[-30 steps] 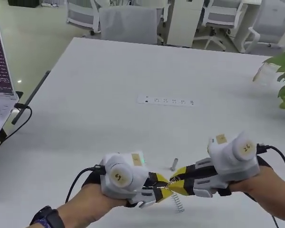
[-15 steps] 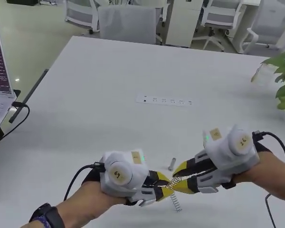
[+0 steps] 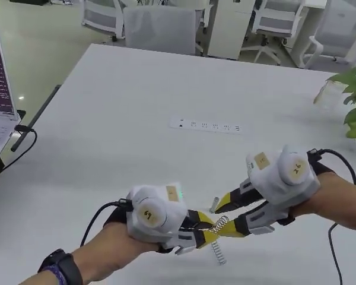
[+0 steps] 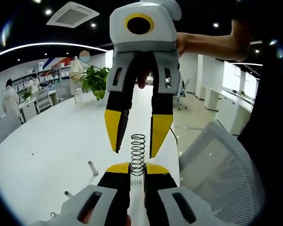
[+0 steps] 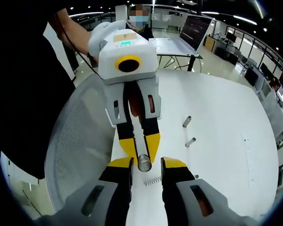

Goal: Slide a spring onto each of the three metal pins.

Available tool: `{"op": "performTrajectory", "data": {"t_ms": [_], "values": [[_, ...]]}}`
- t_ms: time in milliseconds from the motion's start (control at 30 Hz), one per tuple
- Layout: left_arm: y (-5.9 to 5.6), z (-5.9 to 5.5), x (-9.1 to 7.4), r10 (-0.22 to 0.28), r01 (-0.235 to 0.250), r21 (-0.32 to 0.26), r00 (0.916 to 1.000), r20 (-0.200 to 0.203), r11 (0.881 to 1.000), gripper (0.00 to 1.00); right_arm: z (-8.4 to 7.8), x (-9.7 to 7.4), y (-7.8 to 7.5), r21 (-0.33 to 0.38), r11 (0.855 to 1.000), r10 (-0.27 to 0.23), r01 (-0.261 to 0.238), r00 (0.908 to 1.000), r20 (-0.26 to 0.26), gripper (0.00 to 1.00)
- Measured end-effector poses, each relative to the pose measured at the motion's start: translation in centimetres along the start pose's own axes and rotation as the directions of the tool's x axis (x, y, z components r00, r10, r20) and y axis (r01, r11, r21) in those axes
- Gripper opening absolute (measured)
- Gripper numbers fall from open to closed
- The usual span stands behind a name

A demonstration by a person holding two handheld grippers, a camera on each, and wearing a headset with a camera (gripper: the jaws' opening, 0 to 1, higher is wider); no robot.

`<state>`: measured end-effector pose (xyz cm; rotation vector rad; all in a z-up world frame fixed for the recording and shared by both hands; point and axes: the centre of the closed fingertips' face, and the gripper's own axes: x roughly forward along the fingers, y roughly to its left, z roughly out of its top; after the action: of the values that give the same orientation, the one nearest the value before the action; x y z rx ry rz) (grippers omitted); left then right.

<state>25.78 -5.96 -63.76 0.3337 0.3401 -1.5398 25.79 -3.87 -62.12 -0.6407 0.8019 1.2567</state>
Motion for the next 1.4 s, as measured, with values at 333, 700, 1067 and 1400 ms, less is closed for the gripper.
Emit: {"op": "performTrajectory", "data": {"t_ms": [333,700,1067,1400], "values": [[-0.03,0.31,0.14,-0.003,0.003,0.013,1.0,0.0,1.0,0.02,-0.04,-0.07,0.28,-0.06,0.998,0.029,-0.032,0.9983,-0.05,0.17],[-0.11,0.51,0.27,-0.006,0.006,0.018,1.0,0.003,1.0,0.02,-0.3,0.3,0.74,-0.101,0.993,0.058,-0.068,0.994,-0.092,0.11],[-0.09,0.57,0.26,-0.007,0.007,0.02,1.0,0.001,1.0,0.02,-0.46,0.38,0.62,-0.128,0.989,0.064,-0.079,0.9911,-0.116,0.09],[0.0,0.29,0.4,-0.002,0.002,0.014,1.0,0.001,1.0,0.02,-0.65,0.61,0.52,-0.115,0.992,0.045,-0.057,0.9935,-0.104,0.08]]}}
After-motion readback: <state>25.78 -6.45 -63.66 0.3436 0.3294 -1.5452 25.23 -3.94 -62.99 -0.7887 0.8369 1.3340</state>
